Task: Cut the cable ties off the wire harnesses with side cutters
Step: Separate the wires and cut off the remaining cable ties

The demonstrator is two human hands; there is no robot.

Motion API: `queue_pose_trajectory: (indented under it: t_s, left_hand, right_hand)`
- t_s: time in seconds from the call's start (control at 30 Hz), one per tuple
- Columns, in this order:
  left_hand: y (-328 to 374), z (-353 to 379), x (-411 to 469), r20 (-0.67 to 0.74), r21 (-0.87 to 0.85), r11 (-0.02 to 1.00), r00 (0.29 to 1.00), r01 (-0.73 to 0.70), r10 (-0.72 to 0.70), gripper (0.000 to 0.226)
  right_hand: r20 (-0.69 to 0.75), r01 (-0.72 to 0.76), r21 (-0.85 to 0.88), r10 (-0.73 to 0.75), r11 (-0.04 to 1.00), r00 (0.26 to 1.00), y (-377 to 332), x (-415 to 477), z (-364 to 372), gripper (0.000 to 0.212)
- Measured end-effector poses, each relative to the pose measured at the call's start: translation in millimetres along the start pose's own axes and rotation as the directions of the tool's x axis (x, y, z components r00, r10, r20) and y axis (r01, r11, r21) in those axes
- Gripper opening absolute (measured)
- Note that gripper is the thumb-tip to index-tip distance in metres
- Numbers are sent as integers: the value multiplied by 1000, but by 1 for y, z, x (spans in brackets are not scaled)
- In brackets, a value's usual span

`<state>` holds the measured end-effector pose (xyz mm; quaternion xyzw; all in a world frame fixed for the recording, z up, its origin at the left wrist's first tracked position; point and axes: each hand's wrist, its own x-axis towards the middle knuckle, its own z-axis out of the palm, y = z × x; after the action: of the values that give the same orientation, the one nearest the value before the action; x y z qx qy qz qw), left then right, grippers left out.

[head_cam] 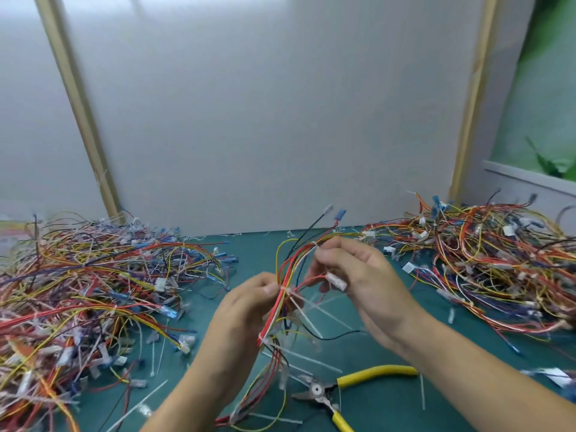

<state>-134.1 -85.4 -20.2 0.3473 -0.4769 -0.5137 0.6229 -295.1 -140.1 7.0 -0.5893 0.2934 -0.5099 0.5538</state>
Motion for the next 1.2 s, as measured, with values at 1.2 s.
queue_pose_trajectory:
  t_s: [1.2]
  left_hand:
    - [-3,1,-8,-32,533,846,999,-8,30,21]
  right_hand:
    - [139,183,-749,-120,636,983,22,-54,4,18]
